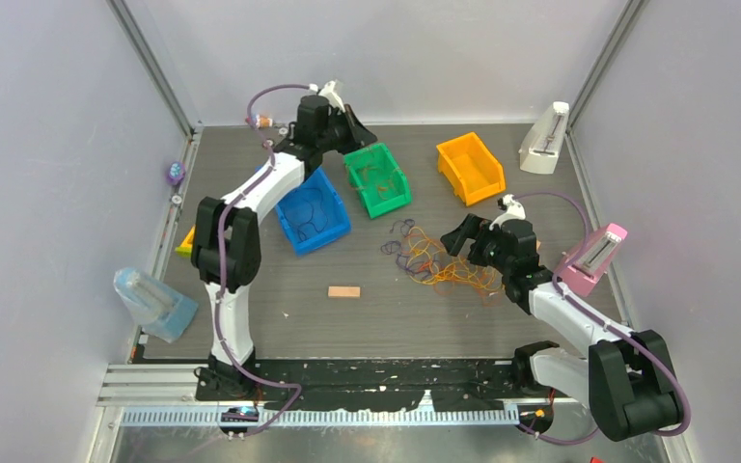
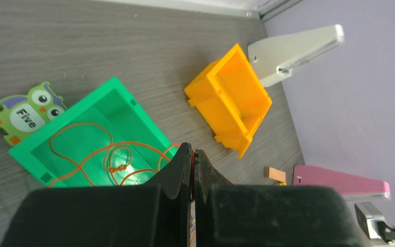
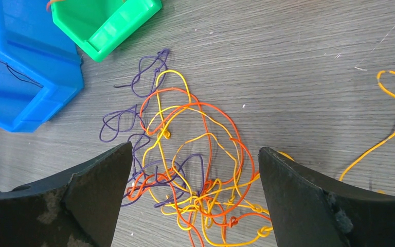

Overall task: Untangle the cables
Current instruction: Place the cable in the bin.

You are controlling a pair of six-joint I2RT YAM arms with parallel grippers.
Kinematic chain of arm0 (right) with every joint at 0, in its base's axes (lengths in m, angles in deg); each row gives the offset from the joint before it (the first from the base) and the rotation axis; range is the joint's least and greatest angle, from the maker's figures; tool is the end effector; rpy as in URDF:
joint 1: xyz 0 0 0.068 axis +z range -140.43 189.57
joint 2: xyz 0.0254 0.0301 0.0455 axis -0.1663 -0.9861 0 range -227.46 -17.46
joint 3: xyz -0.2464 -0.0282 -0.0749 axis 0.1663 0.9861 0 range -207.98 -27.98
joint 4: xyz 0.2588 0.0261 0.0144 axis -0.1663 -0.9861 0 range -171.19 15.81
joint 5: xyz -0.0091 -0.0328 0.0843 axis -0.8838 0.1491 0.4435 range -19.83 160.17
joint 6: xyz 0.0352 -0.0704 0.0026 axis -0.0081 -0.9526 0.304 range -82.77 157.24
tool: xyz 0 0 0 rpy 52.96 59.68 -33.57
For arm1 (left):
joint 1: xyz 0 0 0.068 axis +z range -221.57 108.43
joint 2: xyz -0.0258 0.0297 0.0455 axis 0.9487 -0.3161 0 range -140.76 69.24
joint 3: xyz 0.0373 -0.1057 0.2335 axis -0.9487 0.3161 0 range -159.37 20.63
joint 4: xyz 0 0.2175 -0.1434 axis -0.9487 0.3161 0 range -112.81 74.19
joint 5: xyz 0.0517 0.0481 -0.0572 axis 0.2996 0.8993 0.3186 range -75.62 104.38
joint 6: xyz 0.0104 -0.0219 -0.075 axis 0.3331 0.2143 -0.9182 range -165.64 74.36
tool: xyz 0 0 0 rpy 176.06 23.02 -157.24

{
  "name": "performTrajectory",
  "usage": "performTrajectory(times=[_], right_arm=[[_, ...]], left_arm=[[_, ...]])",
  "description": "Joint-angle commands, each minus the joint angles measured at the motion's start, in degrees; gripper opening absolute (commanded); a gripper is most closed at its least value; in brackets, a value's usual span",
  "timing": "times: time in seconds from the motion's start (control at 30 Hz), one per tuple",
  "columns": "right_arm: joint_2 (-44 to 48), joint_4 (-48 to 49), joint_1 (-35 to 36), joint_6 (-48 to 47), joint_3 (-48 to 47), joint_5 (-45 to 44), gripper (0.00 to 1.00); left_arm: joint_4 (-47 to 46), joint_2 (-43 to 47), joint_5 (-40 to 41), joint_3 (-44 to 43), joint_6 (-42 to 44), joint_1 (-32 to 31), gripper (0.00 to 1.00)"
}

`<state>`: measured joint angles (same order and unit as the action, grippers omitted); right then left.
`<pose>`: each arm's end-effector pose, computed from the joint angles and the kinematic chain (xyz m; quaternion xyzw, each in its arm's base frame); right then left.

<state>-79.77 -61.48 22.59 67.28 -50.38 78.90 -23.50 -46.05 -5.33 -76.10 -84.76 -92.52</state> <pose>0.2460 0.0674 0.1599 0.0868 0.8475 0.2511 0.4594 0.4664 -0.2030 0.2763 -0.0263 0.8023 -0.4100 0.4329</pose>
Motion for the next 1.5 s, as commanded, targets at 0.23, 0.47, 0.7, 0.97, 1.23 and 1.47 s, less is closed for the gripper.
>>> performTrajectory(times=[0.23, 0.47, 0.7, 0.97, 1.23, 1.47], right_arm=[[0.82, 2.23, -0.01, -0.57, -2.15, 0.71, 0.98], [0.86, 2.12, -0.01, -0.63, -2.06, 0.72, 0.98], [0.88, 2.39, -0.01, -0.19, -1.64, 1.01, 0.98], [2.05, 1.74, -0.01, -0.68, -1.17, 0.71, 0.98], [2.05, 1.41, -0.01, -0.85, -1.38, 0.34, 0.98], [1.22, 1.81, -0.01, -0.78, -1.68, 0.58, 0.98]], left_arm=[[9.29, -0.38, 4.7, -7.03, 9.31, -6.27, 0.0], [15.42, 0.92, 8.94, -14.27, 14.92, -6.3, 0.0], [13.73, -1.31, 5.88, -13.85, 11.99, -6.08, 0.0], [7.4, -5.6, 3.66, -9.27, 7.83, -5.24, 0.0], [13.23, -7.76, 4.97, -15.36, 11.43, -5.96, 0.0], [17.9, -6.64, 7.26, -21.9, 17.21, -6.27, 0.0]])
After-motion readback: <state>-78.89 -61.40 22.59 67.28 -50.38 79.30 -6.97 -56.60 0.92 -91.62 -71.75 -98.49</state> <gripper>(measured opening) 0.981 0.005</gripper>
